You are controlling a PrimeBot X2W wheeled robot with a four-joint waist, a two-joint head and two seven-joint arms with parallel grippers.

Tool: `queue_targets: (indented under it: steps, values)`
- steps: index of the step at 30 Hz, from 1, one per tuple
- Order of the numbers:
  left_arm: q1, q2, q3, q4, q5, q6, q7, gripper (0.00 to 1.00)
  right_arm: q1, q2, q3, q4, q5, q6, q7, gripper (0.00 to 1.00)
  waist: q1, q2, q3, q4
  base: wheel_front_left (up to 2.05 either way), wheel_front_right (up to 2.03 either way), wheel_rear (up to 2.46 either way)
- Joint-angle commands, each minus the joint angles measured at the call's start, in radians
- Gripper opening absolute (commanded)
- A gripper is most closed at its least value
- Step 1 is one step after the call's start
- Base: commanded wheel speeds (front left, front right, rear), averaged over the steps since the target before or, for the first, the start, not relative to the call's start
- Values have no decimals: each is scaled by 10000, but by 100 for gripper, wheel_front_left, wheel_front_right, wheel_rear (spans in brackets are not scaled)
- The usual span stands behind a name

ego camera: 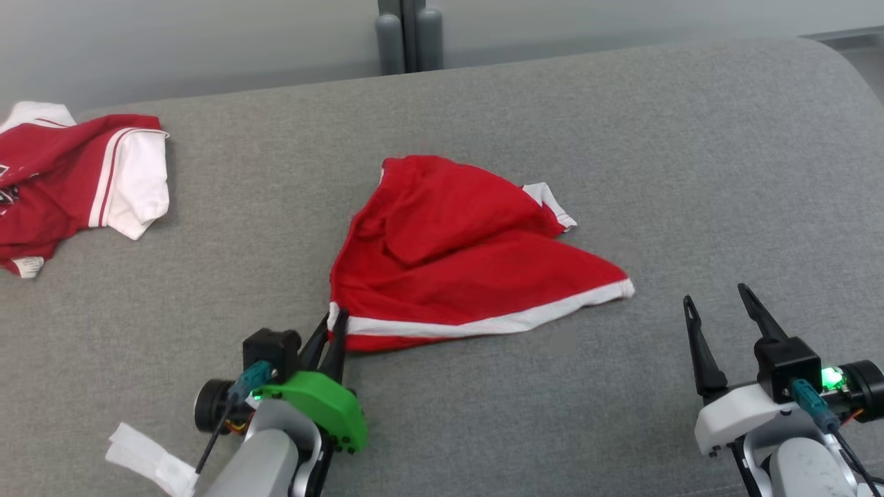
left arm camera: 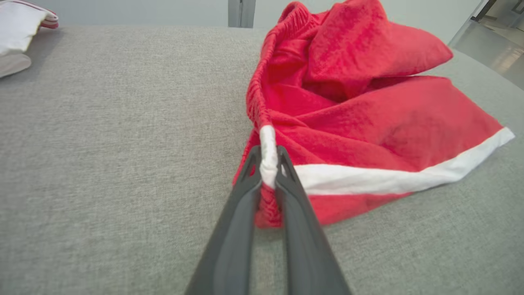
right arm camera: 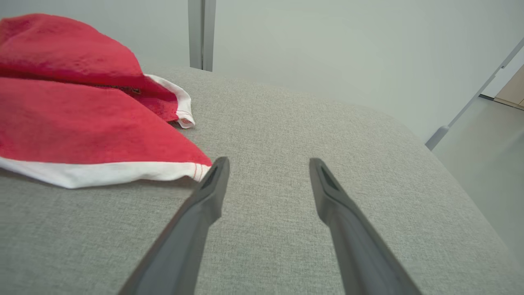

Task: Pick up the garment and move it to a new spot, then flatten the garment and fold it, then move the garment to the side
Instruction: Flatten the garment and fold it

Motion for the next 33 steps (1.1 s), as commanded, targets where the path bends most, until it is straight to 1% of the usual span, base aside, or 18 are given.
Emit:
queue_targets:
  steps: [1, 6, 7, 8, 9, 10, 17, 18, 21, 33]
  values:
    - [240, 121, 115, -64, -97, 78, -72, 0, 167, -26, -18, -38, 130, -14, -2, 100, 0, 0, -159, 155, 0, 0, 0]
    - [677, 129, 512, -189, -241, -80, -81, 0, 285, -24, 67, 90, 202, -14, -2, 100, 0, 0, -287, 219, 0, 0, 0]
    - [723, 138, 607, -282, -205, -88, -81, 13, 273, -26, 92, 101, 227, -14, -2, 100, 0, 0, -306, 223, 0, 0, 0]
    - [816, 139, 747, -406, -141, -128, -82, 41, 248, -26, 121, 107, 246, -12, -2, 100, 0, 0, -332, 225, 0, 0, 0]
    - [894, 143, 866, -517, -80, -165, -81, 87, 232, -26, 153, 109, 253, -12, -2, 100, 0, 0, -350, 225, 0, 0, 0]
    - [979, 155, 1024, -681, 3, -199, -79, 100, 198, -26, 188, 114, 255, -12, -2, 100, 0, 0, -374, 221, 0, 0, 0]
    - [1609, 105, 1944, -1733, 722, -485, -77, 100, 68, -26, 371, 81, 302, -12, -2, 100, 0, 0, -623, 204, 0, 0, 0]
    - [1808, 66, 2201, -2036, 898, -578, -76, 100, 39, -26, 398, 55, 326, -12, -2, 100, 0, 0, -730, 205, 0, 0, 0]
    - [2162, 17, 2494, -2467, 1302, -691, -76, 100, 34, -26, 471, -5, 368, -14, -2, 100, 0, 0, -967, 210, 0, 0, 0]
    - [3629, -409, 3584, -3316, 1856, -860, -77, 100, 641, -27, 918, -205, 861, -12, -2, 100, 0, 0, -1832, 357, 0, 0, 0]
